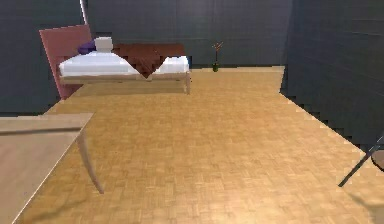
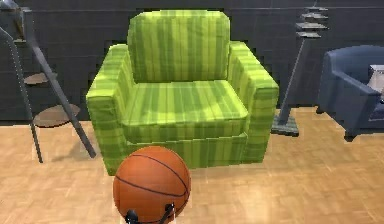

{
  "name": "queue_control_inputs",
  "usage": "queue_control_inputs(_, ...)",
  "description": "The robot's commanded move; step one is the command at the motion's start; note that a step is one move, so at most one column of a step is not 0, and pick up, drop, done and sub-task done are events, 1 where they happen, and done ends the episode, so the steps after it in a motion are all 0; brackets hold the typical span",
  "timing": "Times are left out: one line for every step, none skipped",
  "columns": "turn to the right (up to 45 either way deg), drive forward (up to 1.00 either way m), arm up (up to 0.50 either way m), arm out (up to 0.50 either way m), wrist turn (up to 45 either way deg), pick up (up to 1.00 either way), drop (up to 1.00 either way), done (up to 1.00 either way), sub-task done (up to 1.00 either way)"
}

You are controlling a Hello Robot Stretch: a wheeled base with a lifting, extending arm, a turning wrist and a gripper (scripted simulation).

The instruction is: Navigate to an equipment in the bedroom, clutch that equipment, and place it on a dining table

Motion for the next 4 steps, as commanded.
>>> queue_control_inputs(15.0, 0.00, 0.00, 0.00, 0.0, 0.00, 0.00, 0.00, 0.00)
queue_control_inputs(-6.0, 0.00, 0.00, 0.00, 0.0, 0.00, 0.00, 0.00, 0.00)
queue_control_inputs(-45.0, 0.00, 0.00, 0.00, 0.0, 0.00, 0.00, 0.00, 0.00)
queue_control_inputs(-45.0, 0.00, 0.00, 0.00, 0.0, 0.00, 0.00, 0.00, 0.00)
